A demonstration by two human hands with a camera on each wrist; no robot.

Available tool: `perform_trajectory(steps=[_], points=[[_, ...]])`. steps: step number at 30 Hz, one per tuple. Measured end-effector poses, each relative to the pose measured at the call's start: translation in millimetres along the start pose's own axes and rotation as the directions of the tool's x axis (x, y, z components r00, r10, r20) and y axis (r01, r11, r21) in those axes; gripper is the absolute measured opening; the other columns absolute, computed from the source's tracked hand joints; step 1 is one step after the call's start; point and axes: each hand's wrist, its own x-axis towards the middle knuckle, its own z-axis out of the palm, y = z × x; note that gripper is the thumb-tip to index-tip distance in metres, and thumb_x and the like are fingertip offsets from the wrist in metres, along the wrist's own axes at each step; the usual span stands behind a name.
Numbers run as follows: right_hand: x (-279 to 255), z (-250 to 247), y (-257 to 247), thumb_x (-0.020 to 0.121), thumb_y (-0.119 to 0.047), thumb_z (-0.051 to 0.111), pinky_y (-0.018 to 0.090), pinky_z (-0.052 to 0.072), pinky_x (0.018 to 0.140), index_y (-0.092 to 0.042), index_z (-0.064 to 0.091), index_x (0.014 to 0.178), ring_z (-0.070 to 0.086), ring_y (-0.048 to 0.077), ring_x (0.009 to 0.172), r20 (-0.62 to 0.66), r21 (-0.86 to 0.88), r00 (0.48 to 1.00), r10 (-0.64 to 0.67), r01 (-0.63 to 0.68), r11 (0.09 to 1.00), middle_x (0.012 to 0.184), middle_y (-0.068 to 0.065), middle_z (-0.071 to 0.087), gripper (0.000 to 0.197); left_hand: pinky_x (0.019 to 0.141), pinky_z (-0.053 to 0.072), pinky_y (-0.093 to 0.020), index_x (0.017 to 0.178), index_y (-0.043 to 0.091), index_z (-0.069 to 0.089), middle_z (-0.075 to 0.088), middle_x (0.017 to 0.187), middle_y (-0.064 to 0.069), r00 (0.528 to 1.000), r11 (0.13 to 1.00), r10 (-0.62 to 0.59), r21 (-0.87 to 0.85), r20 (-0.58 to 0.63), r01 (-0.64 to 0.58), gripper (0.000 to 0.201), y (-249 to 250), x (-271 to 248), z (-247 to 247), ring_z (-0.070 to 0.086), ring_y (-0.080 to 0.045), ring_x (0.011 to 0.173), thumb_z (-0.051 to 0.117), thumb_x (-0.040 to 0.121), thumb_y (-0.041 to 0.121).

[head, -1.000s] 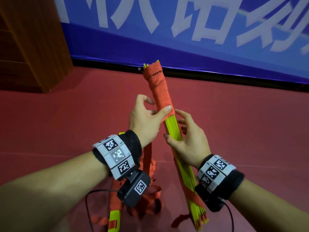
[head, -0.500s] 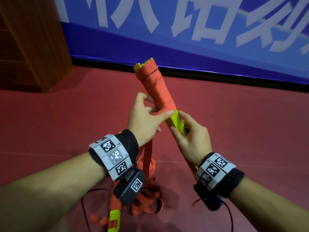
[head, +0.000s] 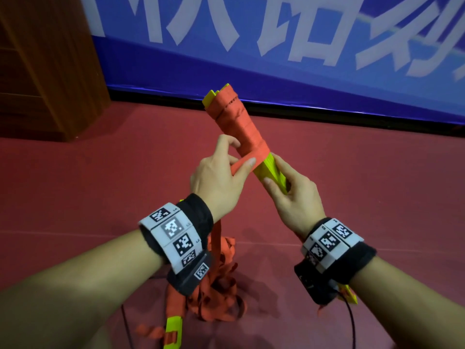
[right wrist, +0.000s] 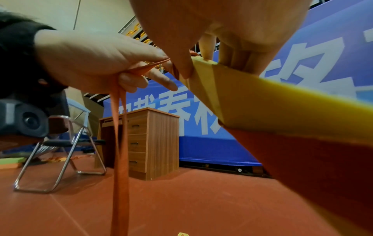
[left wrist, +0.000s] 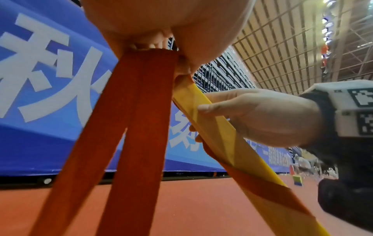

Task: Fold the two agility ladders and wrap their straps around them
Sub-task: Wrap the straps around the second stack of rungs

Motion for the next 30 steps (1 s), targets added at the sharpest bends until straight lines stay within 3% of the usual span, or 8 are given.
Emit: perform_trajectory(steps=[6,9,12,16,20,26,28,30], points=[[1,4,7,0.099,-0.033,0.060,0.034,0.051,0.098,-0.036,0.041,0.154,0.066,0.010,0.110,0.046,0.175,0.998,0.032,-0.039,0.984,0.123,-0.012,0.068,0.058,0.062,0.041,-0.027,0.115,0.029,0.048,0.073,0.080,0.013,0.998,0.973,-0.059,-0.221,0.027,0.064,0.039,-4,5,8,0.056,-0.001,0.057,0.073,0.089,0.044],[3,8,10,0.088,-0.049,0.055,0.042,0.055,0.093,-0.038,0.042,0.153,0.064,0.006,0.091,0.071,0.272,0.996,0.054,-0.071,0.960,0.106,-0.013,0.069,0.067,0.056,0.040,-0.025,0.115,0.030,0.046,0.074,0.081,0.007,0.996,0.947,-0.080,-0.308,0.046,0.091,0.039,-6,6,10,0.051,-0.003,0.048,0.074,0.090,0.040],[5,10,11,0.087,-0.046,0.057,0.049,0.057,0.084,-0.033,0.045,0.152,0.065,0.012,0.079,0.098,0.419,0.992,0.076,-0.111,0.901,0.092,-0.005,0.072,0.068,0.051,0.037,-0.020,0.116,0.026,0.044,0.075,0.084,0.002,0.995,0.929,-0.084,-0.358,0.045,0.094,0.040,-9,7,12,0.046,-0.002,0.044,0.074,0.091,0.037],[0,8,1,0.093,-0.028,0.056,0.032,0.053,0.069,-0.019,0.051,0.149,0.062,0.017,0.076,0.159,0.600,0.987,0.038,-0.127,0.790,0.088,0.004,0.068,0.056,0.047,0.032,-0.020,0.127,0.023,0.043,0.072,0.081,-0.019,0.994,0.923,-0.078,-0.372,0.076,0.101,0.045,-15,11,13,0.037,-0.006,0.039,0.070,0.094,0.038],[-2,9,-5,0.094,-0.026,0.054,0.032,0.057,0.075,-0.019,0.057,0.142,0.066,0.017,0.086,0.192,0.658,0.980,0.043,-0.161,0.735,0.091,0.000,0.069,0.048,0.046,0.029,-0.020,0.141,0.024,0.043,0.061,0.062,-0.001,0.994,0.918,-0.047,-0.389,0.101,0.083,0.049,-18,10,13,0.034,-0.005,0.039,0.064,0.099,0.034],[-3,4,-9,0.089,-0.035,0.065,0.043,0.057,0.071,-0.036,0.066,0.120,0.067,0.021,0.077,0.183,0.576,0.982,0.045,-0.145,0.804,0.082,-0.002,0.068,0.032,0.047,0.035,-0.028,0.129,0.023,0.045,0.063,0.059,-0.010,0.999,0.911,-0.010,-0.412,0.050,0.030,0.043,-5,7,11,0.042,-0.011,0.040,0.070,0.095,0.028],[-2,3,-7,0.081,-0.047,0.076,0.046,0.057,0.082,-0.037,0.059,0.128,0.070,0.014,0.086,0.153,0.402,0.988,0.013,-0.074,0.913,0.095,-0.009,0.072,0.051,0.057,0.050,-0.039,0.128,0.026,0.045,0.072,0.067,-0.013,0.999,0.906,-0.021,-0.422,0.026,0.030,0.045,-1,4,12,0.063,-0.021,0.053,0.071,0.092,0.033],[-3,2,-8,0.076,-0.046,0.085,0.034,0.054,0.088,-0.037,0.047,0.138,0.067,0.003,0.095,0.122,0.238,0.993,0.008,-0.037,0.970,0.104,-0.015,0.070,0.074,0.071,0.055,-0.045,0.127,0.026,0.046,0.074,0.071,-0.012,0.999,0.902,-0.044,-0.429,0.013,0.046,0.045,1,2,13,0.071,-0.026,0.068,0.073,0.091,0.033]])
